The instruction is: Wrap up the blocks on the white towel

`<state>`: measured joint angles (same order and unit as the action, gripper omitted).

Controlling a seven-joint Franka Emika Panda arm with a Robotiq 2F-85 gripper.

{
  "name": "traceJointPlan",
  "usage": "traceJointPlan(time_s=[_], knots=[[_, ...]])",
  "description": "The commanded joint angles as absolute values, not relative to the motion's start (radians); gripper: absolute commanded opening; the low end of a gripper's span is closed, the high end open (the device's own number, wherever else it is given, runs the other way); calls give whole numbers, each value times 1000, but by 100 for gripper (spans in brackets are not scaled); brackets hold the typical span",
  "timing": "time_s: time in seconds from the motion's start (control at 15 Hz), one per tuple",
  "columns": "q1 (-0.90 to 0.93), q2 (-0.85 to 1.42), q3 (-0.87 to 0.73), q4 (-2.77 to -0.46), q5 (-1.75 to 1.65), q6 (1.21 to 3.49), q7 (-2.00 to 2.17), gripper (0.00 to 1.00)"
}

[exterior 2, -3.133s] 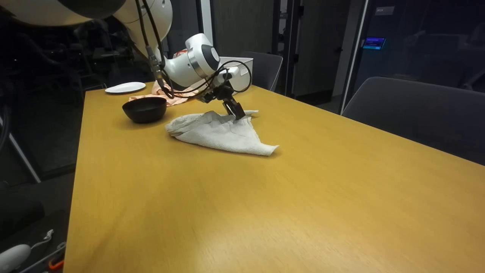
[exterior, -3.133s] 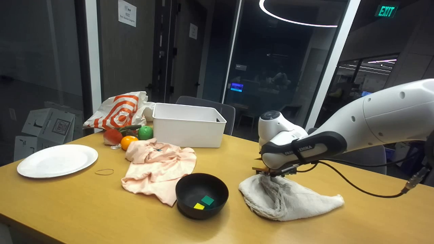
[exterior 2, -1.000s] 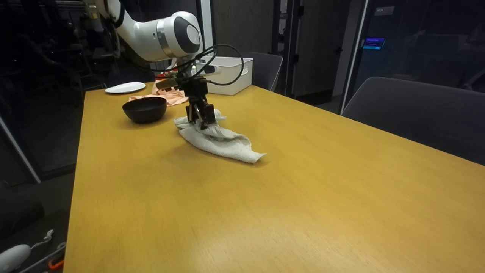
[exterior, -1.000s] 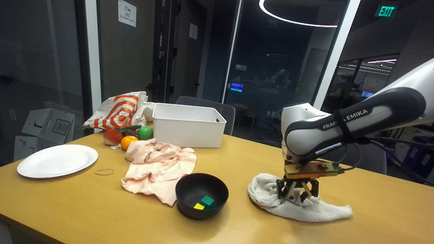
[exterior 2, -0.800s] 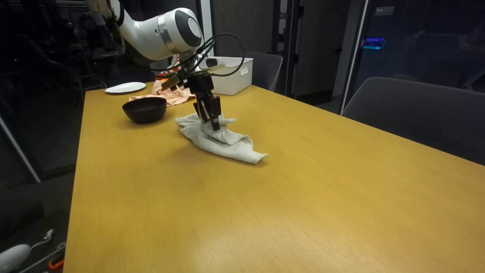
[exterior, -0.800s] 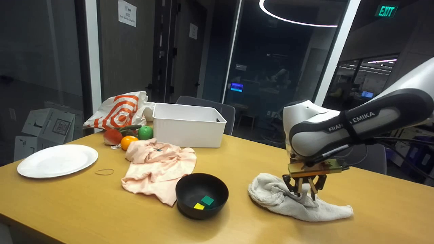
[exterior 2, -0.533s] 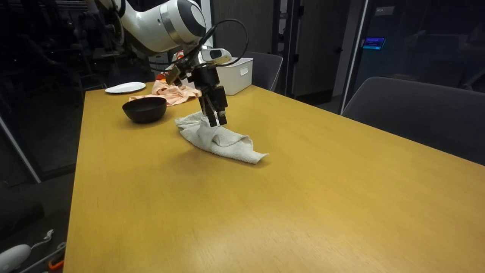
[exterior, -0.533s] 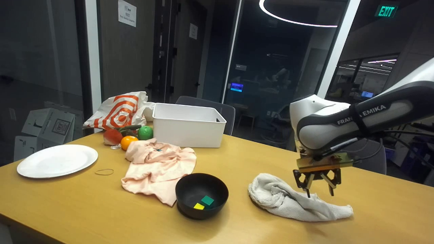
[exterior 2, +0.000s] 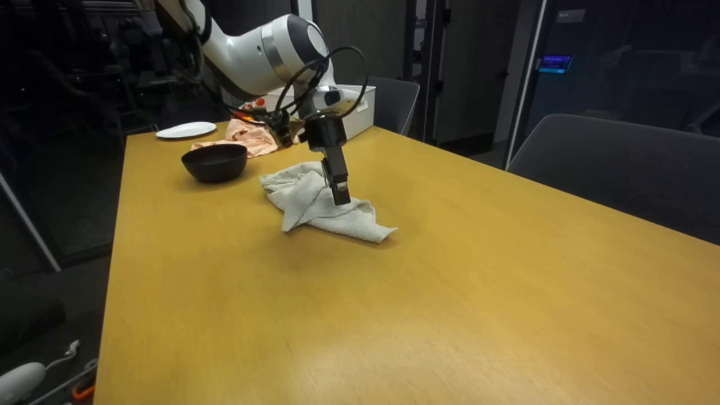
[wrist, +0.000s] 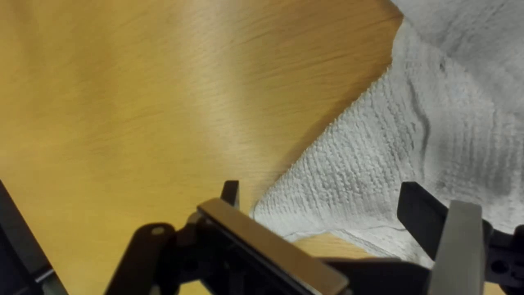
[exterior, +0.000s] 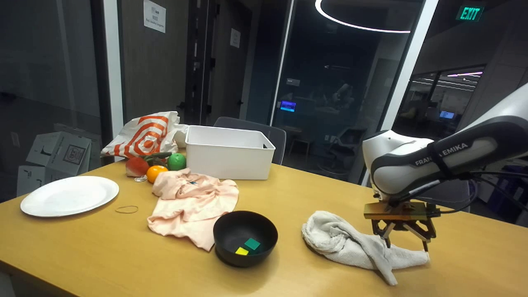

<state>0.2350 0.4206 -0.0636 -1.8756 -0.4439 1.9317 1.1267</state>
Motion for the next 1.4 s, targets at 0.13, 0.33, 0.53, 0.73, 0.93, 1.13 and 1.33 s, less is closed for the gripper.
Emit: traceJointPlan(time_s=[0.13,0.33,0.53,0.73,0.93,1.13,1.33], knots=[[230,497,-91,-1871,-450,2017,1431,100],[233,475,-109,-1897,-458,2063,1572,100],[235,425,-124,-1928,-475,2099,1705,100],[234,407,-139,-1939,-511,2146,1846,100],[241,433,-145,-1925,-590,2194,1938,100],[238,467,-135,-1919,-672,2253,1984,100],[231,495,-126,-1923,-691,2292,2014,100]])
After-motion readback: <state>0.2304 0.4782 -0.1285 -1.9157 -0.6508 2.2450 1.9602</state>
